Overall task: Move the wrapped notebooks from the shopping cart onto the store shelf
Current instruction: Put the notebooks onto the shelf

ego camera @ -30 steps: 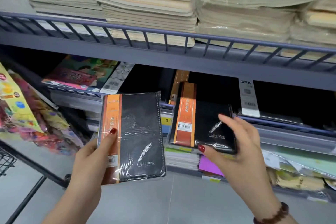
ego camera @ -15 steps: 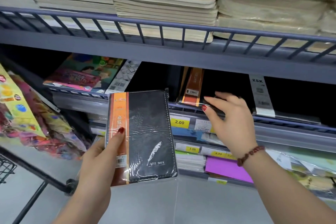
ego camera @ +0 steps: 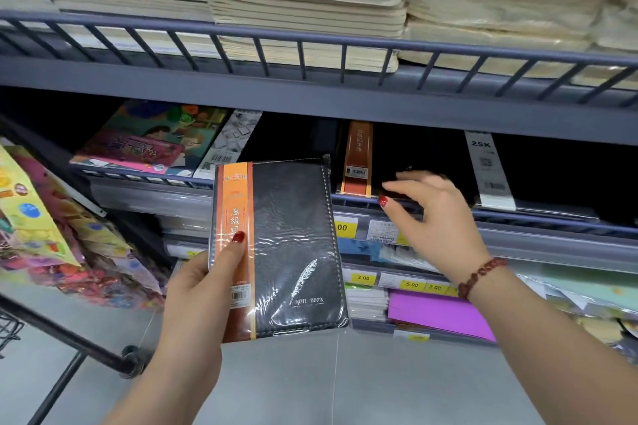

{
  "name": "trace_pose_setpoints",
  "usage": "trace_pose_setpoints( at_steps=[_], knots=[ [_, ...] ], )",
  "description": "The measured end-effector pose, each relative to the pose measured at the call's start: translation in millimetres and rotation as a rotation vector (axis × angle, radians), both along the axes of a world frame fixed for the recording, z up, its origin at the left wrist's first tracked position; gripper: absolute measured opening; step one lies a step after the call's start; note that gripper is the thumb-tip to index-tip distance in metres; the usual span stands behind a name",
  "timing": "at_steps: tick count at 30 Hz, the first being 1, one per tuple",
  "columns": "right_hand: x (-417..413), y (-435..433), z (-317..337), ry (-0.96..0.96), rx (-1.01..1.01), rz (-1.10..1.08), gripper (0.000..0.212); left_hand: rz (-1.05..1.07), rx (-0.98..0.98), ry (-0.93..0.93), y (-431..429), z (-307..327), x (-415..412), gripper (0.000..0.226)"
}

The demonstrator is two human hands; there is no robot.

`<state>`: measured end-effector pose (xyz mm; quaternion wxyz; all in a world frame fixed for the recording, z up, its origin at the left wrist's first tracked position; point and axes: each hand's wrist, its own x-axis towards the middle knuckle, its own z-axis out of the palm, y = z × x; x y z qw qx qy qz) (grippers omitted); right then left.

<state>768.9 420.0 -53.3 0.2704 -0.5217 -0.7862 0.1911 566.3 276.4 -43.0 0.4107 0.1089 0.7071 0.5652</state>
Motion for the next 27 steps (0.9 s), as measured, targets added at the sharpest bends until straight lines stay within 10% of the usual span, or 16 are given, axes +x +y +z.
trace_pose_setpoints(
  at_steps=[4,11,16,20,27],
  knots=[
    [-1,-40,6,0.135,0.068,0.067,0.026,-0.035,0.010,-0.021,8,2,7,0.028],
    [-11,-76,10,0.714,-0.696,0.055,0.047,-0.119,0.042,-0.053,24,1,21,0.023],
    [-2,-74,11,0.838,-0.651,-0.114,0.039,-0.194,0.106,-0.120,29,1,27,0.024],
    [3,-69,15,0.857,-0.573,-0.211,0.038,-0.324,0.242,-0.020,22,4,29,0.071],
    [12,-57,22,0.608,-0.426,-0.095,0.081,-0.523,0.315,0.199,46,8,34,0.076]
  ],
)
